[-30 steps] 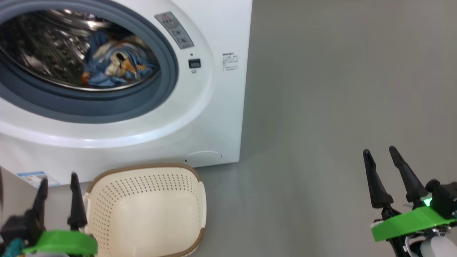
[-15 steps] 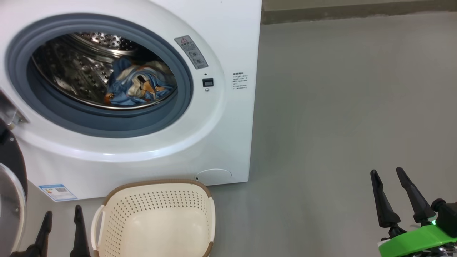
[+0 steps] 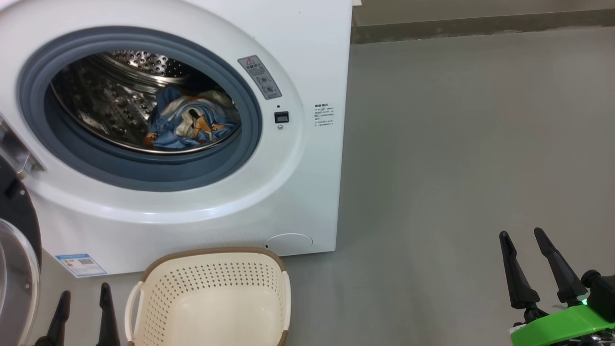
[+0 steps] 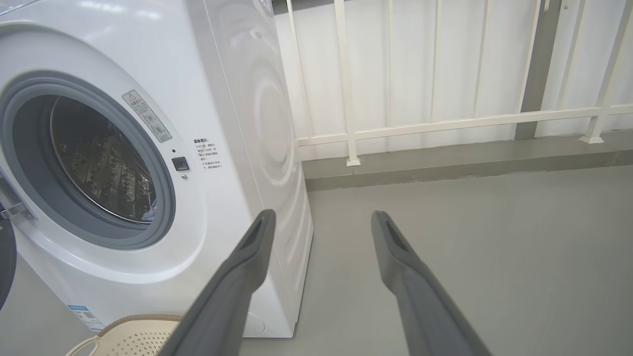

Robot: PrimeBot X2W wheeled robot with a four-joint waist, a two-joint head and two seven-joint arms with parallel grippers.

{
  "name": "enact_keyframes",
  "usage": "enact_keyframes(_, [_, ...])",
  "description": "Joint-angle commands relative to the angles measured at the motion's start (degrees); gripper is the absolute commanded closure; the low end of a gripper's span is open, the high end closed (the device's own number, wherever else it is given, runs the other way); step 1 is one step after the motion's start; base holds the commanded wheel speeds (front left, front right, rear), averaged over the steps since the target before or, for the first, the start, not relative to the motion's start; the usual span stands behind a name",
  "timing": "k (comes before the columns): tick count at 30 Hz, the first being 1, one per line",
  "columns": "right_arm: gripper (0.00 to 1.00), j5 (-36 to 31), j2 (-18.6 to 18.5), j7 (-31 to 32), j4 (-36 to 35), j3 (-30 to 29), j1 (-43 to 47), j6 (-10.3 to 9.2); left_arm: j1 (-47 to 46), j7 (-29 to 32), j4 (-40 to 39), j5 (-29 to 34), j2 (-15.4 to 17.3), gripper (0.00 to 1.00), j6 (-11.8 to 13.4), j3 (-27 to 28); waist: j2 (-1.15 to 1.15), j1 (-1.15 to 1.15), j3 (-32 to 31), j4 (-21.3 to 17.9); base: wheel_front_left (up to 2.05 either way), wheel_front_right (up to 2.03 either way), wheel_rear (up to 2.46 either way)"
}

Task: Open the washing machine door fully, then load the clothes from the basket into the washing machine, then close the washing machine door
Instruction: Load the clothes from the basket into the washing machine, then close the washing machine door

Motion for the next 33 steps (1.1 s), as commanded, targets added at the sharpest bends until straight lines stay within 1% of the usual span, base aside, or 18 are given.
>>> enact_keyframes(1, [0.0,-0.66,-1.53,-0.28,-1.54,0.82,0.18,0.42,-0.6,-0.36,-1.9,-0.25,0.77,0.0,-0.21,1.63,0.0,0.0,-0.03,-0.06,0.0,0.0,0.0])
enact_keyframes(12, [0.0,-0.62,-1.53,-0.28,-1.69,0.87,0.17,0.42,-0.46,-0.36,-1.74,-0.7,0.69,0.0,-0.21,1.42,0.0,0.0,0.07,-0.18,-0.01,0.01,0.0])
enact_keyframes(15, [0.0,-0.65,-1.46,-0.28,-1.74,0.8,0.17,0.42,-0.6,-0.36,-1.34,-0.7,0.48,0.0,-0.21,2.24,0.0,0.0,0.15,-0.1,-0.37,0.37,0.0])
enact_keyframes(27, [0.0,-0.62,-1.61,-0.28,-1.95,0.78,-0.09,0.42,-0.52,-0.36,-1.14,-1.49,0.55,0.0,-0.21,1.06,0.0,0.0,0.4,0.29,-1.14,1.14,0.0])
enact_keyframes(33, [0.0,-0.59,-1.65,-0.28,-1.89,0.67,0.01,0.42,-0.33,-0.36,-1.21,-1.43,0.75,0.0,-0.21,0.74,0.0,0.0,0.46,0.55,-0.48,0.48,0.0])
